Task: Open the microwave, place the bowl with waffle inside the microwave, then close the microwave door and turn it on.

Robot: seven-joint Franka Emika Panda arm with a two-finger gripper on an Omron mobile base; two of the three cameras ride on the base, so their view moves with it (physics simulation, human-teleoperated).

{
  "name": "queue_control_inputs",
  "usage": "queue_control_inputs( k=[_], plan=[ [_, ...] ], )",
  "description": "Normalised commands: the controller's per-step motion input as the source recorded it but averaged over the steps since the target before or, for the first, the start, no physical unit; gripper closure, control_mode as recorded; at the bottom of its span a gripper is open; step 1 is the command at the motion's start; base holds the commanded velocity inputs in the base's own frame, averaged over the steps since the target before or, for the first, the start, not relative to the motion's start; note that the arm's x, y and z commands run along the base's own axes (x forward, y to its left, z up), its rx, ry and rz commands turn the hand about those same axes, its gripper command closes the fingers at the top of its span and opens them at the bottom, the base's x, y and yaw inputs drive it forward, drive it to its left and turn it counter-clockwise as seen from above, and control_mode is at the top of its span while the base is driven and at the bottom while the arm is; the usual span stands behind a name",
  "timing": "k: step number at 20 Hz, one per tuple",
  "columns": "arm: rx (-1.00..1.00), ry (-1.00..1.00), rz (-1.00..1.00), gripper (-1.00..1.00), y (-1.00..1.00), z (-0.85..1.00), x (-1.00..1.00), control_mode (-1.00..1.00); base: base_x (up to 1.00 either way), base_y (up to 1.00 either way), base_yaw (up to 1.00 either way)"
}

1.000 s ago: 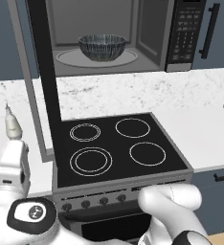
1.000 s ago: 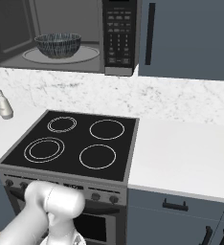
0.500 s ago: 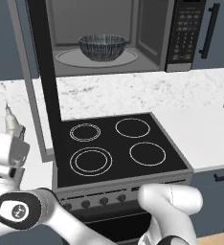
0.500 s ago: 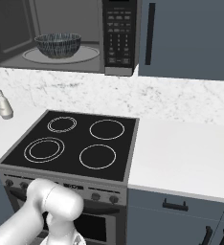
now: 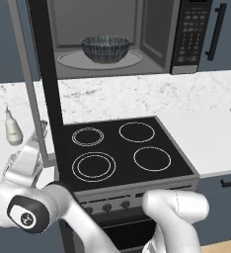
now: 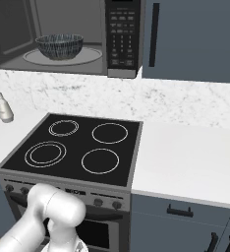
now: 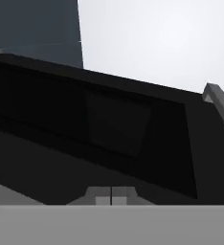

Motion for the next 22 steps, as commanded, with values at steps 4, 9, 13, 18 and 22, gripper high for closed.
queue_control_inputs(
  k=[4, 9, 13, 18, 22],
  plan=[
    [0.20, -0.22, 0.00, 1.00, -0.78, 0.79, -0.36, -1.00, 0.00, 0.00, 0.00],
    [0.30, 0.00, 0.00, 1.00, -0.90, 0.62, -0.13, -1.00, 0.00, 0.00, 0.00],
    [0.34, 0.28, 0.12, 1.00, -0.99, 0.33, 0.13, -1.00, 0.00, 0.00, 0.00],
    [0.25, 0.62, 0.30, 1.00, -0.63, -0.01, 0.48, -1.00, 0.00, 0.00, 0.00],
    [0.02, 0.63, 0.36, 1.00, -0.35, -0.02, 0.93, -1.00, 0.00, 0.00, 0.00]
  ],
)
